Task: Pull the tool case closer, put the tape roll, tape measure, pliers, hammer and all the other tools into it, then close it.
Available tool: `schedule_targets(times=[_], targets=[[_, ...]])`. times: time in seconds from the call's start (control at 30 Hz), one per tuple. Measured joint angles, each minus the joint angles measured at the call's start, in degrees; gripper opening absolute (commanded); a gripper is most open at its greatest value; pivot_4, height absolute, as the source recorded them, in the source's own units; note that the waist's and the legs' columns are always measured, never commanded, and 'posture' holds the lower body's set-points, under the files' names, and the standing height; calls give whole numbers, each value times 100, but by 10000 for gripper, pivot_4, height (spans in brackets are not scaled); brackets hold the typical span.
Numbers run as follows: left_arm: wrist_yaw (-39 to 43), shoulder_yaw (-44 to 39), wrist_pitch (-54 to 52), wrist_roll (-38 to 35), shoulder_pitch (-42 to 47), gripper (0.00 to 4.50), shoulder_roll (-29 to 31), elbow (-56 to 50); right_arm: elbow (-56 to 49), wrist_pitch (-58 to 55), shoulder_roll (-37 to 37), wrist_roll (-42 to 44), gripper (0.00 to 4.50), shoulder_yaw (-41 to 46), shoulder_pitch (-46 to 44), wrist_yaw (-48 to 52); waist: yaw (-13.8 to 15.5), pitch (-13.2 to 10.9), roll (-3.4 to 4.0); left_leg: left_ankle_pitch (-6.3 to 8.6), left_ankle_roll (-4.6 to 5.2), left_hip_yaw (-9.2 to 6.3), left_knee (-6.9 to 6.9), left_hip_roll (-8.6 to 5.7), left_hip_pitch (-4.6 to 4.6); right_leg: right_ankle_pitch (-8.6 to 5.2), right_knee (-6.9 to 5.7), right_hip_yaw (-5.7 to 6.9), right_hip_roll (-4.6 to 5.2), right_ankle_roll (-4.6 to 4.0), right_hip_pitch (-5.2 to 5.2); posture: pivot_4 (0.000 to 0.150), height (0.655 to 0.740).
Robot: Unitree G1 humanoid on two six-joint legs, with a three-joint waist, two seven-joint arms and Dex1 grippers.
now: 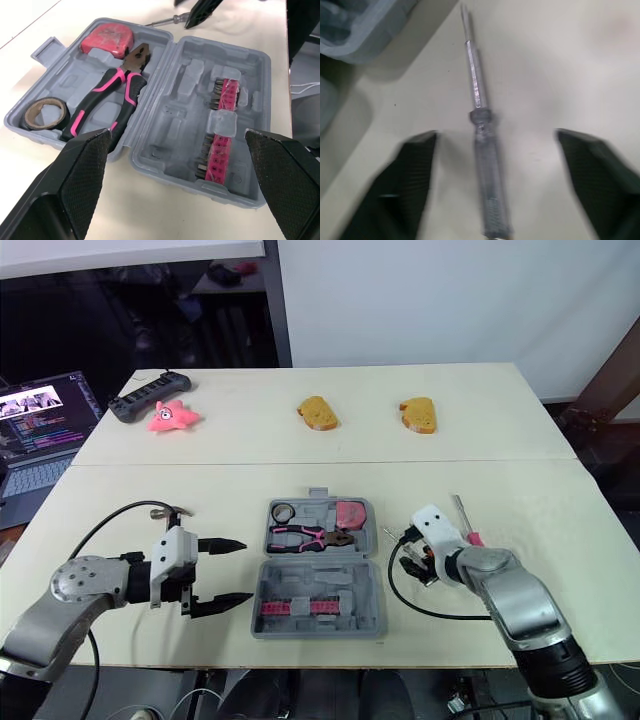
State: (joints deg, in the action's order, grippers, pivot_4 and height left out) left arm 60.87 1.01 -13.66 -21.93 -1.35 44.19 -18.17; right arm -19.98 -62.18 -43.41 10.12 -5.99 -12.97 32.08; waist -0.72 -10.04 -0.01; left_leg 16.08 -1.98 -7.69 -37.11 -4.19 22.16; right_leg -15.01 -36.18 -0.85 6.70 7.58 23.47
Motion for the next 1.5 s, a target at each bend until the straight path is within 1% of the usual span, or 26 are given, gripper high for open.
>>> schedule_targets(times=[0.13,0.2,0.3,0.4,0.53,0.6,0.67,0.7,0.77,0.8,0.87,0.9,0.97,1.07,1.1,1.2,1.3,1.5], targets=[[-20,10,-64,0,8,45000,-55,-8,-133,21,-1104,214,43135,-58,-866,914,-11,-4,5,1,1,3,-1,2,0,0,2,3,-6,0,0,1500,7400],[-30,27,-66,1,16,45000,-76,-18,-128,30,-1396,272,43135,-172,-1307,1287,-11,-3,3,1,1,4,1,5,0,-1,1,6,-13,-1,-1,1500,7400],[-68,32,-68,3,12,45000,-107,-40,-73,-23,-1324,308,43135,-494,-1533,1456,-2,-2,-2,1,1,1,3,7,3,-1,2,7,-13,-2,0,1500,7400],[-106,32,-65,3,-18,45000,-115,-47,56,-144,-993,304,43135,-791,-1487,1359,5,-3,-1,0,1,0,0,5,5,0,1,2,6,0,3,1500,7400],[-128,28,-63,4,-103,45000,-114,-50,111,-304,-841,303,43135,-853,-1411,1170,15,-3,-1,0,1,1,-5,2,8,1,3,0,10,2,3,1500,7400],[-126,26,-58,4,-120,45000,-112,-50,45,-280,-887,296,43135,-882,-1386,1203,15,-3,-1,0,1,-1,-4,2,8,1,2,2,8,3,4,1500,7400],[-112,23,-38,8,-125,45000,-100,-47,-150,304,-1368,88,43135,-1197,-1350,1483,15,-6,5,0,1,1,-2,2,9,1,2,3,8,3,6,1500,7400],[-104,21,-17,12,-124,45000,-98,-36,-234,872,-1669,-112,43135,-1373,-1340,1722,9,-6,5,1,1,4,-2,1,9,1,2,3,8,4,7,1500,7400],[-82,23,56,19,-102,45000,-98,17,-335,2470,-2140,-631,43135,-1695,-1429,2297,-17,-6,5,1,0,17,-3,-3,8,1,2,4,2,5,8,1500,7400],[-70,25,72,19,-81,45000,-98,42,-298,3206,-2258,-949,43135,-1870,-1525,2482,-38,-6,5,1,0,22,-3,-1,7,1,2,4,-1,5,8,1500,7400],[-9,34,134,24,39,45000,-105,163,72,5280,-2552,-1950,43135,-2402,-1937,2894,-54,-7,5,0,-1,39,-2,1,-1,1,0,2,-5,6,7,1500,7400],[25,40,170,28,102,45000,-111,236,392,6284,-2626,-2445,43135,-2624,-2168,3062,-54,-7,4,0,-1,41,-2,1,-4,1,0,2,-5,6,3,1500,7400],[94,52,207,45,194,45000,-121,362,1033,7912,-2627,-3350,43135,-3004,-2589,3164,-48,-8,3,0,-2,44,-2,1,-5,1,0,-2,-5,6,5,1500,7400],[194,110,311,89,279,45000,-151,522,1744,9669,-2471,-4442,43135,-3386,-3017,3147,-44,-8,3,-2,-6,48,-1,1,-4,1,-2,-8,-5,5,10,1500,7400],[224,148,337,111,324,45000,-172,570,1907,10052,-2363,-4663,43135,-3442,-3089,3151,-42,-8,3,-13,-23,49,1,1,-3,1,-2,-9,-6,5,12,1500,7400],[236,228,393,151,391,45000,-265,625,2054,10495,-1900,-4920,43135,-3473,-3151,3222,-50,-8,2,-20,-36,49,1,2,-3,1,-4,-15,-8,4,13,1500,7400],[226,273,404,162,393,45000,-337,624,2158,10604,-1456,-5156,43135,-3496,-3201,3302,-38,-8,2,-19,-34,48,-1,2,-3,2,-8,-18,-11,3,14,1500,7400],[118,269,403,172,371,45000,-435,618,2467,10708,-1185,-5378,43135,-3506,-3256,3653,-9,-9,1,-18,-33,42,-2,0,-3,2,-8,-18,-12,3,9,1500,7400]])
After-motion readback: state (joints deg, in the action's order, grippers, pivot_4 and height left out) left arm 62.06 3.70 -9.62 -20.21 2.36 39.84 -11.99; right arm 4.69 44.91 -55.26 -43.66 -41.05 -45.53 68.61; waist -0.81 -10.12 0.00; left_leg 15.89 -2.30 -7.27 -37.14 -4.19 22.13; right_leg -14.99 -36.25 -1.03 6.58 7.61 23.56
